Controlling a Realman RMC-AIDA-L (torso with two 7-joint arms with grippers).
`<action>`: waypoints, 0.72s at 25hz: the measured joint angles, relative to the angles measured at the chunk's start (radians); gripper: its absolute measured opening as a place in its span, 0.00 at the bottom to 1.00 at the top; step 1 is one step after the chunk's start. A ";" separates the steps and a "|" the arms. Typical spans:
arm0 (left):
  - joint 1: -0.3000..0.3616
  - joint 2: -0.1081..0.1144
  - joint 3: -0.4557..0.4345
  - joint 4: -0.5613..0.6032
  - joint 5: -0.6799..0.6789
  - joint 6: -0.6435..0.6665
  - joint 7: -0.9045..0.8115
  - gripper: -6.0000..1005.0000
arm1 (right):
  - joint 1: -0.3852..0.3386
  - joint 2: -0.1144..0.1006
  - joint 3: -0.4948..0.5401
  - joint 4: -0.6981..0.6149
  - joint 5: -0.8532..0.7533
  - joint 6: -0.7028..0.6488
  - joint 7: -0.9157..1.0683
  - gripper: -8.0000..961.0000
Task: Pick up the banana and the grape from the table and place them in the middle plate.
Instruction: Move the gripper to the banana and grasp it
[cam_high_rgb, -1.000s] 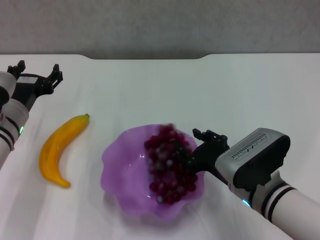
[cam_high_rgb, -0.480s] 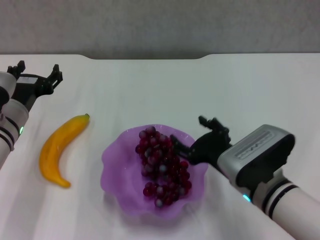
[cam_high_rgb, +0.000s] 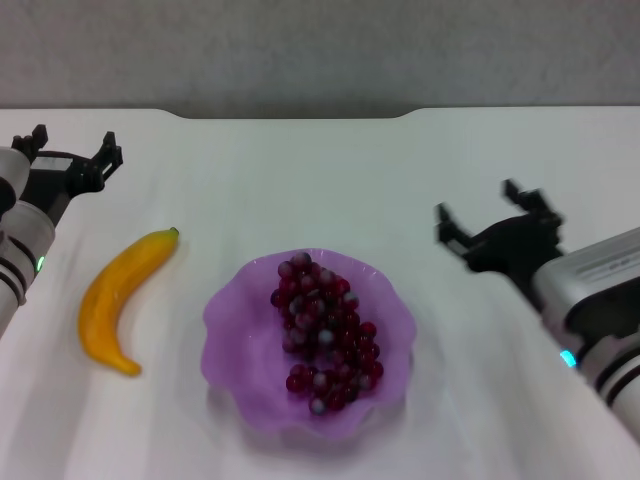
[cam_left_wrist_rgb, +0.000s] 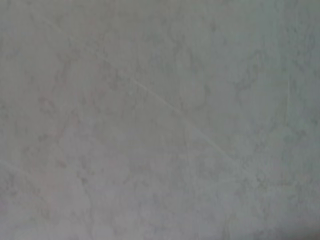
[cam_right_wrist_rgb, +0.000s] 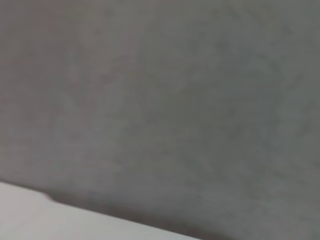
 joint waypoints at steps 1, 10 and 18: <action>0.000 0.000 0.000 0.000 -0.001 0.000 0.000 0.88 | 0.000 0.000 0.000 0.000 0.000 0.000 0.000 0.93; 0.002 0.000 0.000 0.001 0.000 0.000 0.000 0.87 | -0.011 0.001 0.113 0.095 0.006 -0.120 0.110 0.92; 0.002 0.000 0.000 0.001 -0.005 0.007 -0.001 0.87 | 0.034 -0.001 0.099 0.378 -0.080 -0.430 0.547 0.92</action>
